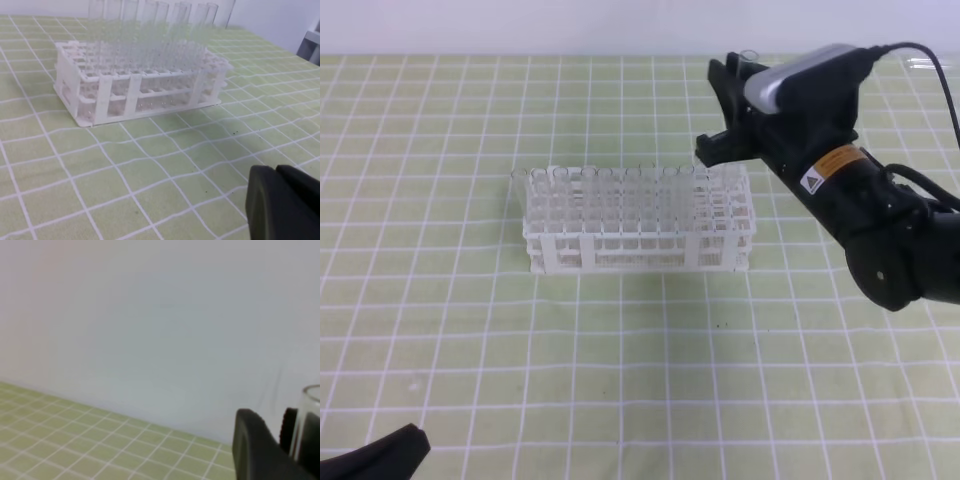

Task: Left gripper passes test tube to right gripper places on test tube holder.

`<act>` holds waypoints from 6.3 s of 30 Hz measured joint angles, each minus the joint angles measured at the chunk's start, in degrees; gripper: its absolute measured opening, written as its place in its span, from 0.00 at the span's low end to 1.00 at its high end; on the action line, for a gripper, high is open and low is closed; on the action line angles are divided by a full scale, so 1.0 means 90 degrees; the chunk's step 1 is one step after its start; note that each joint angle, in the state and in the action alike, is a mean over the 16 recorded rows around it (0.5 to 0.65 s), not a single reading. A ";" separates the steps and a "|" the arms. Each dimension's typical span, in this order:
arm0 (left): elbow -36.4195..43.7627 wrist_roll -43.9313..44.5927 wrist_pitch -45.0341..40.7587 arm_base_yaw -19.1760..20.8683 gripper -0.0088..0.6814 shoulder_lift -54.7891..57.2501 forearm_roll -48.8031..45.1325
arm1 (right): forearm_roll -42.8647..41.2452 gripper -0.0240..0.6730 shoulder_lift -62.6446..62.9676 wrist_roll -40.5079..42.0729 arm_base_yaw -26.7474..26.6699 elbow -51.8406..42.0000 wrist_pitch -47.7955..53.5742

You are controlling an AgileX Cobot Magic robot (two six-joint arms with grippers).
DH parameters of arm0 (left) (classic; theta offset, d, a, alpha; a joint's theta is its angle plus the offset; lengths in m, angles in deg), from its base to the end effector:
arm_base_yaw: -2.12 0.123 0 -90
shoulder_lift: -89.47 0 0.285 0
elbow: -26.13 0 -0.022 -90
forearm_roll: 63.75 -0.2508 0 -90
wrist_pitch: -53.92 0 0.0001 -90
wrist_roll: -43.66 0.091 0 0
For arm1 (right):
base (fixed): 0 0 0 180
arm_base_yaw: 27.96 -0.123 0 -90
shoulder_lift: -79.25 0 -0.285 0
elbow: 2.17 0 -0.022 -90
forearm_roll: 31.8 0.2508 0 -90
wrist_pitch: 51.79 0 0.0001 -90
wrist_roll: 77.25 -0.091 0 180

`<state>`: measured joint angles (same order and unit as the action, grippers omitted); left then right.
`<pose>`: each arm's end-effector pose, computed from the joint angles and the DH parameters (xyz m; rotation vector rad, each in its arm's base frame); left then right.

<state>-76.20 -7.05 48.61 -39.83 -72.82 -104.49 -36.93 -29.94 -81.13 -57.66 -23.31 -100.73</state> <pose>0.0557 -0.0426 0.1932 0.4431 1.7183 -0.6117 0.3348 0.1980 0.2599 -0.4173 1.3786 0.4821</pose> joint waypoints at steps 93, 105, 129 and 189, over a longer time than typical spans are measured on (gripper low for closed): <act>0.0015 0.0002 -0.0013 0.0001 0.01 0.0003 -0.0010 | -0.1302 0.16 -0.1139 -0.1036 0.0188 0.0253 -0.0095; 0.0015 0.0002 -0.0013 0.0001 0.01 0.0003 -0.0010 | -0.1391 0.17 -0.1139 -0.1107 0.0188 0.0256 0.0109; 0.0000 0.0000 -0.0018 0.0000 0.01 0.0002 -0.0008 | -0.1409 0.46 -0.0943 -0.1294 0.0188 0.0266 0.0434; -0.0015 0.0000 -0.0018 0.0007 0.01 -0.0002 -0.0006 | -0.1638 0.16 -0.0616 -0.1299 0.0188 -0.0181 -0.0039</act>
<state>-76.33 -7.04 48.44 -39.77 -72.84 -104.55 -51.68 -35.48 -92.82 -55.97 -24.94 -101.08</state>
